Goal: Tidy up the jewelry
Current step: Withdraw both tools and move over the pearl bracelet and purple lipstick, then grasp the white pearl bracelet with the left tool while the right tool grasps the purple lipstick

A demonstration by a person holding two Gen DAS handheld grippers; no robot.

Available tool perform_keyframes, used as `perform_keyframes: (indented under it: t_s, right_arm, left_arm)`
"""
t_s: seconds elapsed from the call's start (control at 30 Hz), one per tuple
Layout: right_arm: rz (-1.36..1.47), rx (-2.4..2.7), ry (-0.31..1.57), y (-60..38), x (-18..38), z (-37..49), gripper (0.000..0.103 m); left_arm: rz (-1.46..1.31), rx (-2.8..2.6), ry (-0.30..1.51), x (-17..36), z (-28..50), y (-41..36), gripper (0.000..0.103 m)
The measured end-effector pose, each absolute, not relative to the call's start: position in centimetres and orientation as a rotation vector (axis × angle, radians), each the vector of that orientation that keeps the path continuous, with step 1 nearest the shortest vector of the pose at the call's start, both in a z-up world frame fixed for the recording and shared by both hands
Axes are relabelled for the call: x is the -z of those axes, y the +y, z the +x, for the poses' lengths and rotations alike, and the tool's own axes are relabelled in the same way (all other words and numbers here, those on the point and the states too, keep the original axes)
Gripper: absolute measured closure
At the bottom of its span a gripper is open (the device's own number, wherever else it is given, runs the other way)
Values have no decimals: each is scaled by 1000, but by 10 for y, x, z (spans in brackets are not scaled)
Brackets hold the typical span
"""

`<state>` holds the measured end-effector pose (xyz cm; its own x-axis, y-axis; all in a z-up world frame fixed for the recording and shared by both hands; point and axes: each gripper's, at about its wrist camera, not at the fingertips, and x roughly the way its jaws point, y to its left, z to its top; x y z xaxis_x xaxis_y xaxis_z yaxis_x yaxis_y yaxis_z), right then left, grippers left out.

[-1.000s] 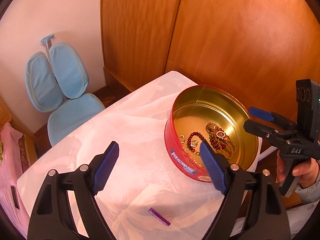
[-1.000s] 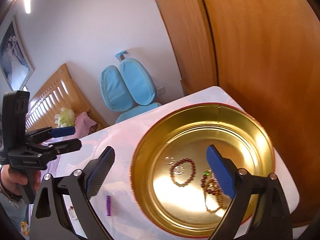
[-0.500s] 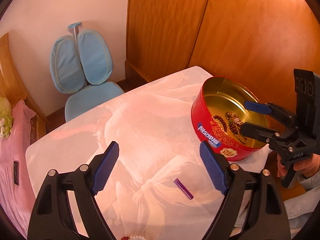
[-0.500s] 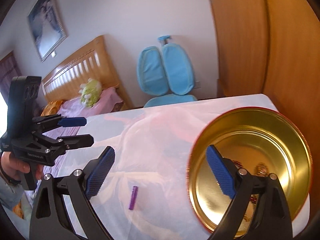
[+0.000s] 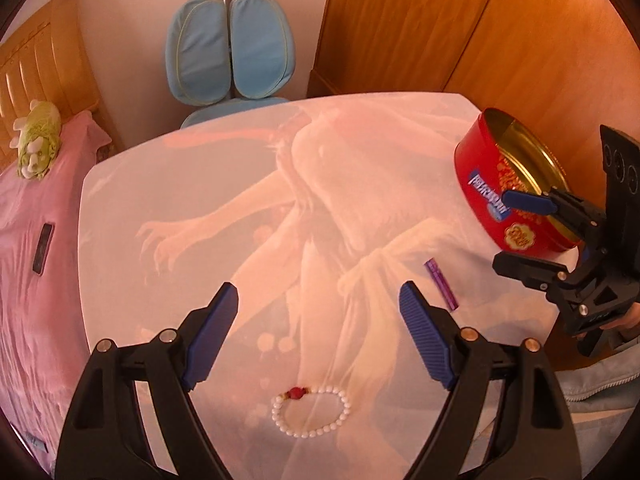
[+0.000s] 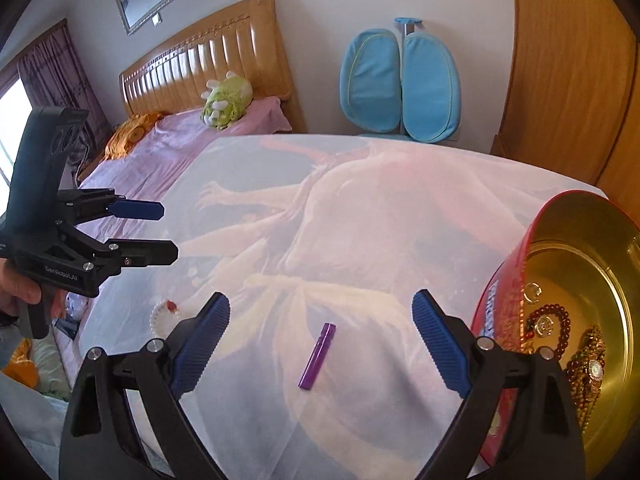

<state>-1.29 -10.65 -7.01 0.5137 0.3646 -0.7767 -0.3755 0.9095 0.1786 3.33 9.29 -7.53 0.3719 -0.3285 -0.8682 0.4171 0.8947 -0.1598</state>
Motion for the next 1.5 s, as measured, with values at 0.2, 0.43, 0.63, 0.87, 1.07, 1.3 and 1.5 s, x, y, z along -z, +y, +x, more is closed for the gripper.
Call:
perform_keyframes:
  t_s: [0.2,0.43,0.63,0.87,1.07,1.3,1.5]
  right_arm:
    - [-65,-455,1000,-91,97,-12,10]
    - [-111,-422,1070,-90,120,-8,10]
    - [-115,-389,1107,-88,134,-4,10]
    - [-94,-343,1129,-93,142,-1,10]
    - [-71,-330,1129,-96,143,-1,10]
    - [-111,-305,1123,-89,146,-5,14]
    - [-183,-336,1083,-77,141,-14,67]
  left_arm:
    - [139,479,1139,98,19,104,22]
    - [202,489,1175,116,8,114,22]
    - [253,509,1192,130,0,115,22]
    - [367,513,1163,144,-11,115,22]
    - [334,512,1148,146,-14,124,22]
    - [327,514,1117,146,-19,128,22]
    - [331,525,1124,143,-21,124,39]
